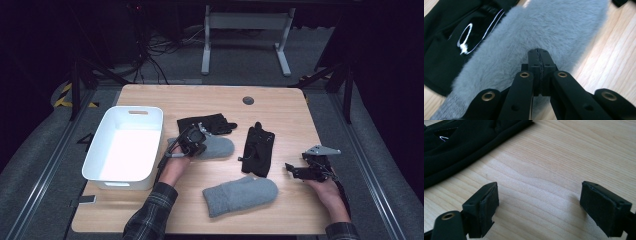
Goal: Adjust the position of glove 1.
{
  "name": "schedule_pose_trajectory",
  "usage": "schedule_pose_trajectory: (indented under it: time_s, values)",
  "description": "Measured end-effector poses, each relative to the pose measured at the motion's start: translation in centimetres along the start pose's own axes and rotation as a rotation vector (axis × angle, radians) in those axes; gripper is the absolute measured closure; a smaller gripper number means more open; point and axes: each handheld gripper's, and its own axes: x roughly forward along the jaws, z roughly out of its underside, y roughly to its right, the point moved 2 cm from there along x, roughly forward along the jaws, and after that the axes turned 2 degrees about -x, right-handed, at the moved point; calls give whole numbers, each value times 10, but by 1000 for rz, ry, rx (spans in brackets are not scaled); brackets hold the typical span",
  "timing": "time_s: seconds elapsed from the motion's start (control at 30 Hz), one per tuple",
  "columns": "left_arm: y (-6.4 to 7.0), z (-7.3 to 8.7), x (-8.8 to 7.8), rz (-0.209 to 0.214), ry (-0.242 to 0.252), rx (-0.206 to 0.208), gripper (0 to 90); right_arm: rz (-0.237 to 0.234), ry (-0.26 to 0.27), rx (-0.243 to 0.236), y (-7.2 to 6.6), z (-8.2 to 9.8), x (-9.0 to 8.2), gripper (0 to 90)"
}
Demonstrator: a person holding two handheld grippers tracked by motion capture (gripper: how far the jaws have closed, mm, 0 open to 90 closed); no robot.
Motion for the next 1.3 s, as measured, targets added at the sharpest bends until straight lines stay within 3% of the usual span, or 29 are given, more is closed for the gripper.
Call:
schedule_pose_trajectory:
  time_s: [0.43,0.6,0.73,0.8,0.83,0.97,1.1,1.3]
  values:
    - [26,-33,20,23,25,-3,900,-1,0,-2,0,0,0,159]
    - [24,-34,8,29,60,2,886,-2,0,-2,0,0,0,160]
    - [8,-28,-13,-1,98,-4,749,-1,1,-2,0,0,0,160]
    - [4,-25,-15,0,96,-2,648,-1,1,-2,0,0,0,161]
    - [-1,-22,-17,-8,100,-3,648,-1,1,-1,0,0,0,161]
    - [-15,-11,-18,55,119,-13,369,-2,1,-2,0,0,0,161]
    - [-14,-8,-12,71,135,29,189,-2,1,-2,0,0,0,161]
    - [-14,-6,3,82,92,61,114,-3,2,-3,0,0,0,162]
